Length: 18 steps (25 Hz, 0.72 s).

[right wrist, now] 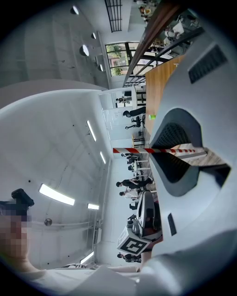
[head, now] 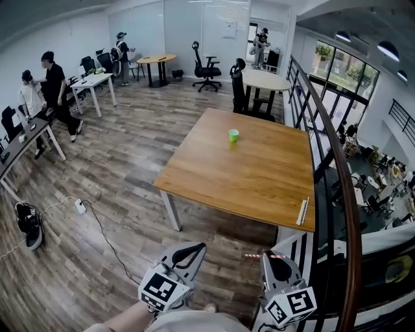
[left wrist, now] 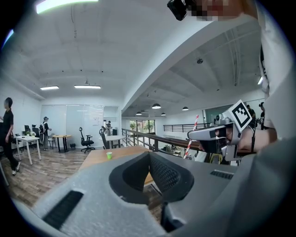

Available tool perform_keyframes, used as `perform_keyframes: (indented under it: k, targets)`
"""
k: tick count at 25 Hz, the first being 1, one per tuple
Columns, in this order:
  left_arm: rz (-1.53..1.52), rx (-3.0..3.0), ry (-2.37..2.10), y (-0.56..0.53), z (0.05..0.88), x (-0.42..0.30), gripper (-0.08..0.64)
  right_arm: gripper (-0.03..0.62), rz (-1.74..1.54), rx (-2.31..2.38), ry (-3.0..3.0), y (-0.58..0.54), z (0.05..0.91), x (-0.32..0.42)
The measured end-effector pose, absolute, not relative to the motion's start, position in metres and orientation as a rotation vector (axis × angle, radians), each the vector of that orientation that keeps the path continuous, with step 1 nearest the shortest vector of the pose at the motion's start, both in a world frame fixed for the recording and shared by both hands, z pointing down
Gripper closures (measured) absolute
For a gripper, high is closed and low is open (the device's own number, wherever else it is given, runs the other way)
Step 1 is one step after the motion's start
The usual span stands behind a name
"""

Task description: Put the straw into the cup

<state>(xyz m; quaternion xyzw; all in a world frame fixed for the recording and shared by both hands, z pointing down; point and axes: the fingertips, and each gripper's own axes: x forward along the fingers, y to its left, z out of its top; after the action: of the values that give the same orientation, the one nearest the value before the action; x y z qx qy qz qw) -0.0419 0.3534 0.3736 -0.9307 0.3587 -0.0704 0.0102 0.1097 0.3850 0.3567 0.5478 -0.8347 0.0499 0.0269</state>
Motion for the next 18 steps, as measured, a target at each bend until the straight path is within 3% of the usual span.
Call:
perform_keyframes:
  k: [18]
  targets:
    - [-0.222,-2.889,1.133,0.36,0.373,0.002,0.545,0.558,0.147,1.693,-2.612,0.388,0.361,0.15]
